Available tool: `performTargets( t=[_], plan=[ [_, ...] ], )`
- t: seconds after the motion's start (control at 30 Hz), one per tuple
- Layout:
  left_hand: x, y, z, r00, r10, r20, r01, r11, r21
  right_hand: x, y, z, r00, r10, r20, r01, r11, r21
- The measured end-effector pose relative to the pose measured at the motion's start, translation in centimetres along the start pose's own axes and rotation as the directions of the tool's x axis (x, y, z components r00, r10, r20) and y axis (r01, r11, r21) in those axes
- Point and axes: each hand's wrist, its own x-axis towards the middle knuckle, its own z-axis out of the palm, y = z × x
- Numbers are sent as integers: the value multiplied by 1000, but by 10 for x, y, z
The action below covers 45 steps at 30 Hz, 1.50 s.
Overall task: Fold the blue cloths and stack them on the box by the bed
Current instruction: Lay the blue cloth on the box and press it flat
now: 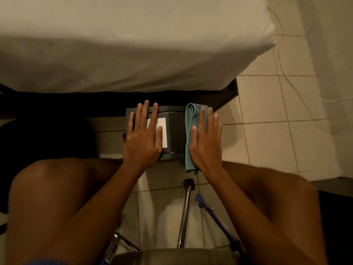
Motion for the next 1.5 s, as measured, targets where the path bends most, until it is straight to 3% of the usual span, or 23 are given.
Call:
performTargets(
  t=[0.17,0.63,0.8,0.97,1.13,1.5],
  plan=[
    [0,0,1,1000,-11,-5,11,1000,27,-74,-13,19,999,3,33,0,998,-66],
    [0,-1,4,1000,-7,-25,7,1000,10,-43,-46,24,999,9,41,-3,989,-145],
    [0,-1,3,999,-1,-33,2,1000,30,-59,-38,20,994,-4,105,14,995,-103],
    [-1,-1,3,1000,-4,-30,5,999,36,-30,-28,13,996,-48,78,56,992,-112],
    [-1,0,2,999,-5,-33,6,999,33,-56,-37,20,997,49,67,-41,992,-121],
    [-1,0,1,999,-8,-32,9,1000,20,-50,-39,23,998,22,65,-15,993,-113]
  ],
)
